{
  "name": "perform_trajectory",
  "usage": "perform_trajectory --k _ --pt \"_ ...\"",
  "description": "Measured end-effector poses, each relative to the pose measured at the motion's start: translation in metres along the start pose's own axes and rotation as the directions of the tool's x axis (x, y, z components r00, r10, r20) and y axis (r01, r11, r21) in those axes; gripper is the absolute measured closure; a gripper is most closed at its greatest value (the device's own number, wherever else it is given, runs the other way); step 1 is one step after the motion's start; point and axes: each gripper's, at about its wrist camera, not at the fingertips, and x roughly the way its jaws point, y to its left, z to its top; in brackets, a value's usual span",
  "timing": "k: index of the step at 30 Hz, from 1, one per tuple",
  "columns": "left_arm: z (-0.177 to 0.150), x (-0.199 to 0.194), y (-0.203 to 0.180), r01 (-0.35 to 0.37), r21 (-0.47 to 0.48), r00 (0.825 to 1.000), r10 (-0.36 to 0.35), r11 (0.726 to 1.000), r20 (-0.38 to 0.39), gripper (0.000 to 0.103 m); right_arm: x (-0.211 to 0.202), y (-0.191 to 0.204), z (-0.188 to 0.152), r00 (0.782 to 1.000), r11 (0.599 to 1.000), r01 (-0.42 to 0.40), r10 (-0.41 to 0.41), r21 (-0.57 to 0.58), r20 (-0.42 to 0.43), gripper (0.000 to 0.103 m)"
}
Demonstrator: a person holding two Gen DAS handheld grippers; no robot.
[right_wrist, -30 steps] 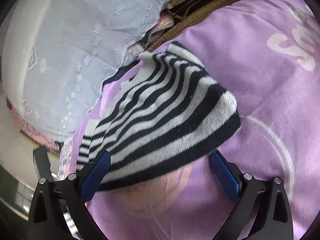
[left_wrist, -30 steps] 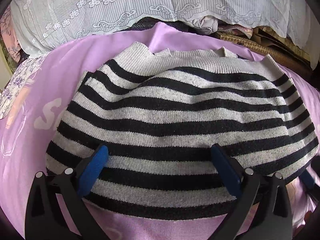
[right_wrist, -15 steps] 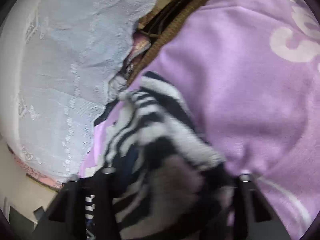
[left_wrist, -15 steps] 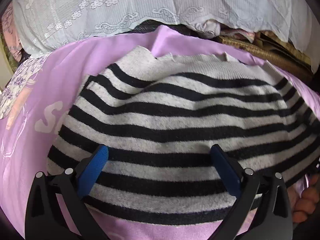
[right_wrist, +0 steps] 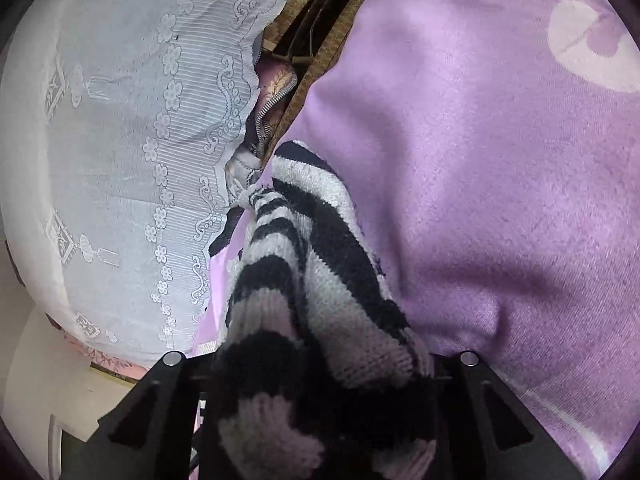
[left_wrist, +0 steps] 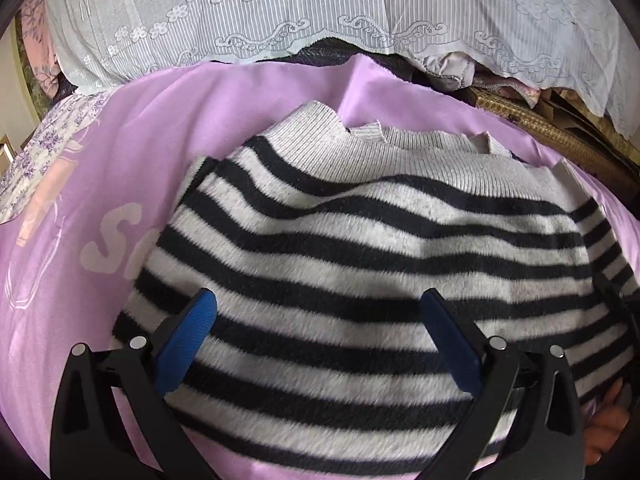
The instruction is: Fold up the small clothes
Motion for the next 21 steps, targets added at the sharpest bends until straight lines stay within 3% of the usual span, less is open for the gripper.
perform_trajectory --k 4,8,12,15,19,21 --pt "0.002 0.018 -0.014 -0.043 0.021 0.999 0.043 0.999 -0.009 0.004 0.0 0.001 0.0 1.0 1.0 0.02 -0.02 -0.01 -0.002 0.08" --pt "-0.005 0.021 -0.019 -0.072 0.052 0.997 0.07 0.996 0.03 0.004 -0.001 0.003 0.0 0.999 0.999 0.039 -0.039 -0.026 0.002 0.082" --pt "-0.009 0.01 -0.015 -0.041 0.046 0.998 0.039 0.998 0.042 0.005 0.0 0.005 -0.001 0.998 0.997 0.055 -0.055 -0.051 -0.001 0.081" --pt "-0.017 0.0 -0.025 0.006 0.101 0.999 -0.011 0.995 0.05 0.005 0.001 0.005 -0.001 0.999 0.997 0.054 -0.054 -0.051 -0.004 0.081" --pt "-0.025 0.0 -0.043 -0.087 0.175 0.994 0.073 0.981 0.084 0.004 0.002 0.005 0.0 0.999 0.997 0.048 -0.049 -0.054 -0.013 0.08" --pt "-0.025 -0.001 -0.042 -0.087 0.174 0.994 0.073 0.981 0.086 0.004 0.001 0.005 -0.001 0.999 0.997 0.048 -0.049 -0.055 -0.013 0.081"
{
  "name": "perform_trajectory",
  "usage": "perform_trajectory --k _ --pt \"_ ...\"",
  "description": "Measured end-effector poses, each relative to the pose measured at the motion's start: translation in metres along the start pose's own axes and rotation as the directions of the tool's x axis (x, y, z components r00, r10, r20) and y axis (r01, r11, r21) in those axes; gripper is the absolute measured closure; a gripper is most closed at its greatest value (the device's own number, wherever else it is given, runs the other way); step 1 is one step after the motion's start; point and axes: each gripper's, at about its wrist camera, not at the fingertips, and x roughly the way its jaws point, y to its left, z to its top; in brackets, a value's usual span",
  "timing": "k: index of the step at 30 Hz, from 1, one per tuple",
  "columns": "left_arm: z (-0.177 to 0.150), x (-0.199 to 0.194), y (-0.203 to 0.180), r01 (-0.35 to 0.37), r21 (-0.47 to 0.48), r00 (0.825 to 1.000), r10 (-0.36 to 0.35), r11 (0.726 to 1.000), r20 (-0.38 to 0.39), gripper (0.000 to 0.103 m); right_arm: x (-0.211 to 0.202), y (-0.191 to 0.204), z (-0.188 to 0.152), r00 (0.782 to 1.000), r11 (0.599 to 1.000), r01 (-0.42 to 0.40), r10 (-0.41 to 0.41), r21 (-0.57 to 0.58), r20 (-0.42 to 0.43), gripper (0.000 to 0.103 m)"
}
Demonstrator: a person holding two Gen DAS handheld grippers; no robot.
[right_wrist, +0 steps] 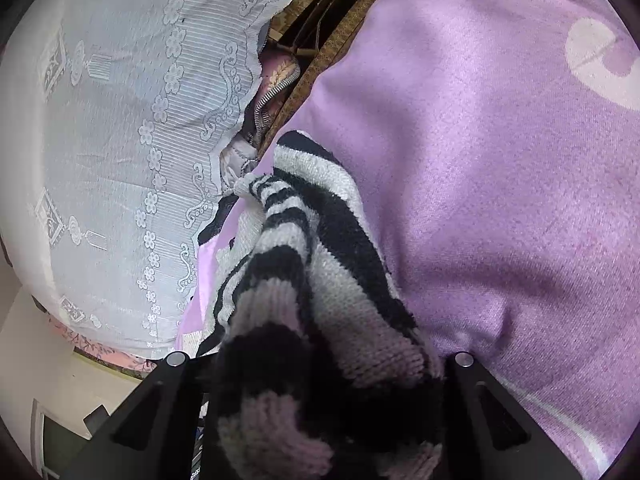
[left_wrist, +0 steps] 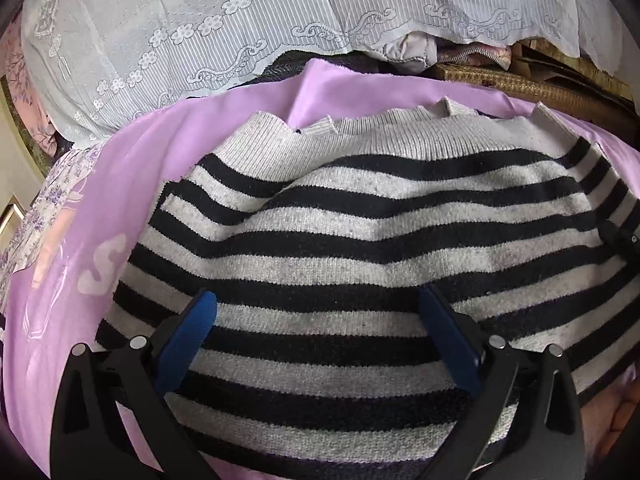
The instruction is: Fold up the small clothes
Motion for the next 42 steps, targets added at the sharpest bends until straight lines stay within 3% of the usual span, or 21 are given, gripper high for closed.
perform_trajectory --k 5,10,16,19,22,26,33,38,42 --pt "-0.005 -0.009 0.014 0.049 -0.049 0.999 -0.049 0.998 0.002 0.005 -0.006 0.006 -0.002 1.0 1.0 0.018 -0.018 -0.016 0.024 0.082" --pt "0.001 -0.011 0.013 0.053 -0.045 0.999 -0.054 0.998 -0.004 0.005 -0.015 0.031 -0.007 0.996 0.985 0.066 -0.056 -0.162 0.067 0.085" --pt "0.009 -0.02 -0.004 0.082 -0.008 0.997 -0.082 0.997 -0.003 0.005 -0.029 0.061 -0.016 0.994 0.955 0.046 -0.015 -0.293 0.109 0.085" --pt "0.012 -0.019 -0.017 0.054 0.027 0.999 -0.054 0.998 -0.001 0.005 -0.033 0.07 -0.019 0.994 0.949 0.03 0.004 -0.314 0.109 0.085" --pt "0.029 -0.018 -0.023 0.048 0.027 0.999 -0.048 0.998 -0.002 0.005 -0.035 0.076 -0.022 0.993 0.939 0.031 0.008 -0.342 0.114 0.085" --pt "0.067 -0.009 -0.024 0.134 -0.025 0.989 -0.136 0.991 -0.057 0.005 -0.038 0.084 -0.028 0.993 0.925 0.007 0.037 -0.38 0.109 0.085" --pt "0.107 -0.007 -0.043 0.017 0.07 1.0 -0.016 0.997 -0.013 0.004 -0.043 0.114 -0.051 0.992 0.859 -0.043 0.096 -0.51 0.078 0.085" --pt "0.11 -0.012 -0.034 0.01 0.087 1.0 -0.011 0.996 0.015 0.004 -0.044 0.138 -0.074 0.994 0.791 -0.018 0.079 -0.612 0.073 0.085" --pt "0.11 -0.02 -0.017 0.023 0.071 0.998 -0.026 0.997 0.049 0.005 -0.044 0.149 -0.088 0.995 0.765 -0.028 0.081 -0.643 0.053 0.085"
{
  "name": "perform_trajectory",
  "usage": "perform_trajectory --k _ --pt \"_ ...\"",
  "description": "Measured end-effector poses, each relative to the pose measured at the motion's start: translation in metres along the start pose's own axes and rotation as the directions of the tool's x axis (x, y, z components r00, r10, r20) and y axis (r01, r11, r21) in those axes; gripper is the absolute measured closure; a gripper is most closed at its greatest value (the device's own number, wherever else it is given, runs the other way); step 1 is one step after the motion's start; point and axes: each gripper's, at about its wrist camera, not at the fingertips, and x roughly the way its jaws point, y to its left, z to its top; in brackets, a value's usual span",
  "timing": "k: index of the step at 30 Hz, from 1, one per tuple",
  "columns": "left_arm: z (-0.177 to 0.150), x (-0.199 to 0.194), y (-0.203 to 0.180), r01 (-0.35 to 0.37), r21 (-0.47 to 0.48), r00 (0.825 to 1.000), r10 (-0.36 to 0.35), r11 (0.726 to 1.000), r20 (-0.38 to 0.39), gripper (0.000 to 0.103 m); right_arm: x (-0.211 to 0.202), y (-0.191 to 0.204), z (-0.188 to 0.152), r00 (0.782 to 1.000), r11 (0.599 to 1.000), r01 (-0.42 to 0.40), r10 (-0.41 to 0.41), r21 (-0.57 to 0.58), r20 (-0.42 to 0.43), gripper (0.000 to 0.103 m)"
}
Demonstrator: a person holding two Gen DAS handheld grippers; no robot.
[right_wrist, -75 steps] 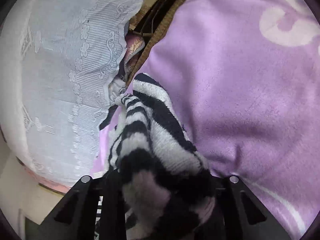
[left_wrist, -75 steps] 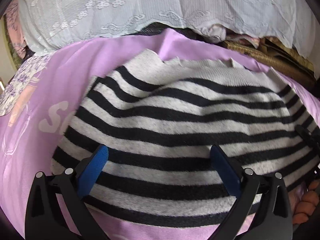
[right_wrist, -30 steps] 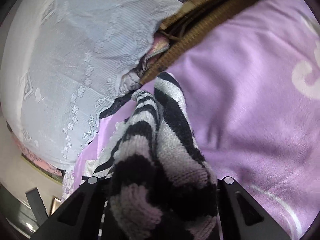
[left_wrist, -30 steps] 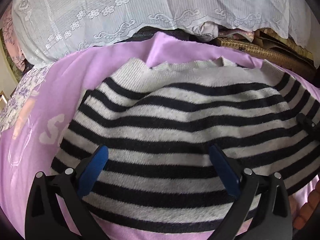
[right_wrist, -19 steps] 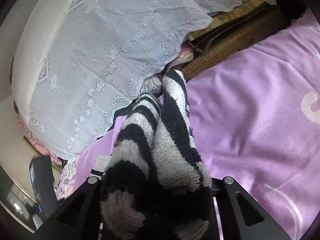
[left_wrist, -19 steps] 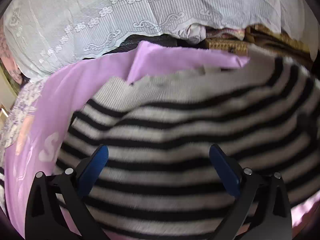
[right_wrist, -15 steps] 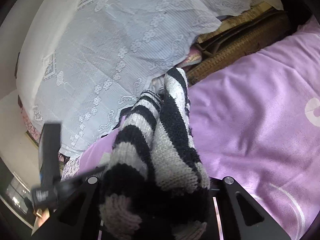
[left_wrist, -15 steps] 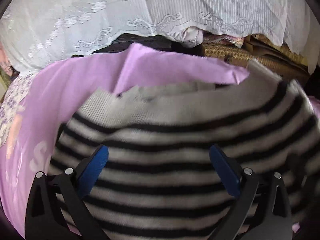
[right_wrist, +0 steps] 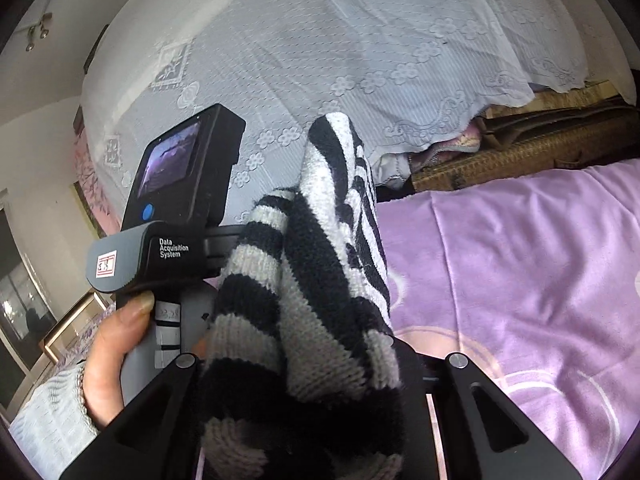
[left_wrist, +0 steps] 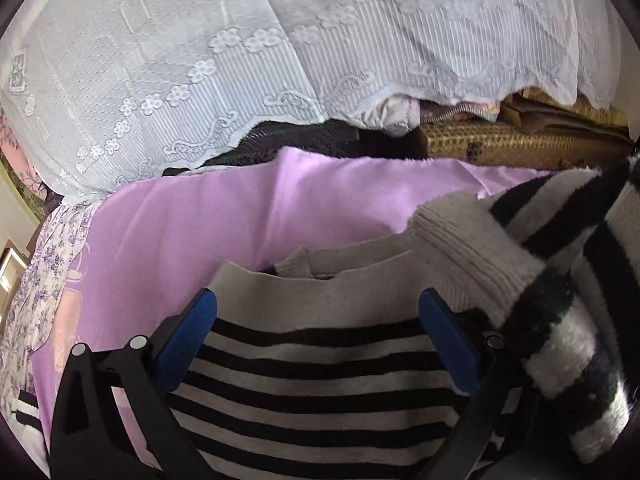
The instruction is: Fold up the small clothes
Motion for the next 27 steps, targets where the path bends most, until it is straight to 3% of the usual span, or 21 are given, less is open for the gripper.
perform_trajectory --k 7,17,23,27 --pt "-0.003 -0.015 0.042 -0.031 -0.02 0.998 0.032 0.999 0.057 0.005 0.005 0.038 -0.004 1.0 0.998 0.0 -0.002 -0.067 -0.022 0.084" --pt "-0.006 -0.029 0.123 -0.084 -0.093 0.989 0.094 0.992 0.117 0.005 0.047 0.116 -0.002 0.997 0.991 -0.018 0.008 -0.136 -0.073 0.082" --pt "-0.018 -0.018 0.174 -0.136 -0.139 0.983 0.151 0.981 0.105 0.005 0.078 0.165 -0.017 0.993 0.978 -0.029 0.004 -0.205 -0.118 0.08" --pt "-0.037 0.0 0.212 -0.129 -0.194 0.987 0.144 0.972 0.064 0.005 0.106 0.191 -0.039 0.984 0.97 -0.02 -0.024 -0.244 -0.178 0.077"
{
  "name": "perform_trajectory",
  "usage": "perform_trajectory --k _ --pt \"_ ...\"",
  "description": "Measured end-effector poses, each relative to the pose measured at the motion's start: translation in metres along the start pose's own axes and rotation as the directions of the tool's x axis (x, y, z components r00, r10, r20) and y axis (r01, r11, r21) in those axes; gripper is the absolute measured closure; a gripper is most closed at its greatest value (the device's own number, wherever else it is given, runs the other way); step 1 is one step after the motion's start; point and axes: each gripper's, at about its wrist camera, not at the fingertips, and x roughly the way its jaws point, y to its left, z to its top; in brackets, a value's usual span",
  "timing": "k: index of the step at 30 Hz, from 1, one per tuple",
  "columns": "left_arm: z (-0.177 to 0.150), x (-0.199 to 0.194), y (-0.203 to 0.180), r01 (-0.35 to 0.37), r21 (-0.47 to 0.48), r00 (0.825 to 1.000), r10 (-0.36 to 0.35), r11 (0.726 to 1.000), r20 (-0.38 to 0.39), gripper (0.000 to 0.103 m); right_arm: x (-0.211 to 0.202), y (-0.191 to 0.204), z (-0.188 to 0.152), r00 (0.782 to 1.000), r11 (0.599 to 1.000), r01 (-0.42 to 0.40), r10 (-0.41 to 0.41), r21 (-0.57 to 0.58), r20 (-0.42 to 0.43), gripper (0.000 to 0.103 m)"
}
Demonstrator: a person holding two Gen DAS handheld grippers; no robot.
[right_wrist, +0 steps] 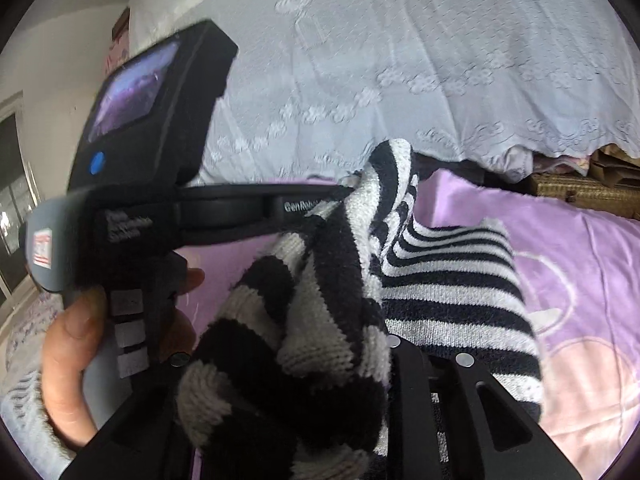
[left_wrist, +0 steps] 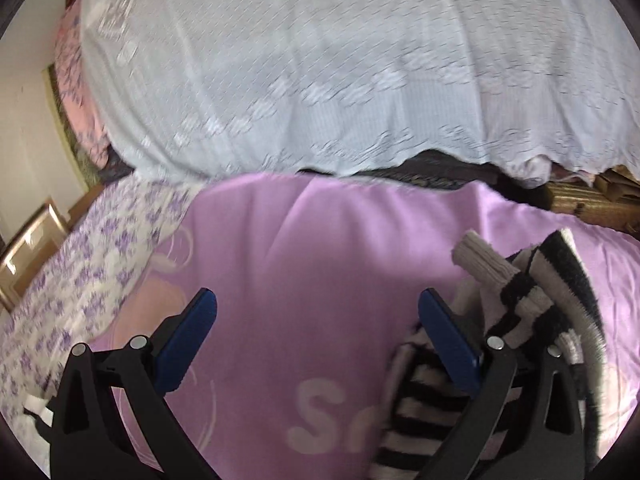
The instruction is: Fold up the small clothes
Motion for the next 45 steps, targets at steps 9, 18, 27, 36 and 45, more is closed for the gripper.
perform_trajectory --k 9,18,27,36,45 --pt "-0.052 0.077 0.044 0.071 -0.114 0.977 -0.092 0.991 -0.191 0.004 0.05 0.025 -0.041 0.985 0.984 0.077 -0.101 -0.16 -0.143 0.06" --pt "-0.054 0.06 0.075 0.091 -0.194 0.978 -0.125 0.977 -0.167 0.004 -0.016 0.04 -0.044 0.995 0.962 -0.089 0.075 -0.257 -0.064 0.04" --pt "-0.052 -0.004 0.042 0.045 -0.02 0.999 -0.045 0.999 -0.003 0.004 -0.076 -0.02 -0.019 0.988 0.994 0.004 0.013 -0.112 0.151 0.06" --pt "-0.095 0.025 0.011 0.05 0.099 0.987 -0.034 0.994 -0.159 0.004 -0.012 -0.077 -0.045 0.993 0.997 -0.023 0.031 0.067 -0.114 0.092" --pt "-0.091 0.0 0.006 0.029 0.115 0.999 -0.024 0.993 -0.048 0.004 -0.021 -0.091 -0.045 0.995 0.984 -0.043 0.058 0.173 -0.084 0.103"
